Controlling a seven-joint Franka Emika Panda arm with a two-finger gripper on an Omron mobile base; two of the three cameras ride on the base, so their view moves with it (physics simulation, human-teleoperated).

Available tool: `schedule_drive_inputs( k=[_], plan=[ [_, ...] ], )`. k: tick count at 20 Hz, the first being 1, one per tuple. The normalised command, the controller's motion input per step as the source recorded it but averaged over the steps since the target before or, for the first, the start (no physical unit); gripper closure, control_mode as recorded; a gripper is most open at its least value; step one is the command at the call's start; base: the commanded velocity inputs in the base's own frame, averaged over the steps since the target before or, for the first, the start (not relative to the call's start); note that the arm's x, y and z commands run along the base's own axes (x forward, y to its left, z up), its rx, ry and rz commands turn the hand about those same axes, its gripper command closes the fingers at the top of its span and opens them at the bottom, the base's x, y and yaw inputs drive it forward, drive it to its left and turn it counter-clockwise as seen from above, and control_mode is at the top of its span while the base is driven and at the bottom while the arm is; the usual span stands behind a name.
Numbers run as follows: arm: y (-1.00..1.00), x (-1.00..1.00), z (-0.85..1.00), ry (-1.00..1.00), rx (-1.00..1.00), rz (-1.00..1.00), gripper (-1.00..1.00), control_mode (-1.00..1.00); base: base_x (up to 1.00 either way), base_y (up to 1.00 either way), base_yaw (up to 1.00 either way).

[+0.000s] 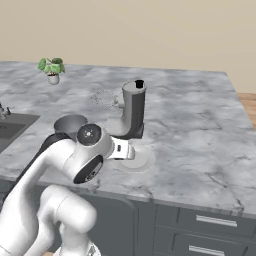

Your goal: Add butter and sugar cubes to the stand mixer bowl and then turn on the stand mixer to begin making frosting.

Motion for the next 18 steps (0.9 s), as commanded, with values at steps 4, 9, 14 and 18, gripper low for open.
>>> schedule_drive_inputs(
  k=[4, 9, 14, 18],
  plan=[
    [0.81, 0.00, 0.77, 0.33, 0.00, 0.08, 1.00, -1.00, 0.00, 0.00, 0.00],
    [0.72, 0.03, 0.58, 0.32, 0.00, 0.10, 1.00, -1.00, 0.00, 0.00, 0.00],
    [0.65, 0.05, 0.23, 0.23, 0.00, 0.09, 1.00, -1.00, 0.00, 0.00, 0.00],
    [0.54, 0.09, 0.02, 0.13, 0.00, 0.09, 1.00, -1.00, 0.00, 0.00, 0.00]
  ],
)
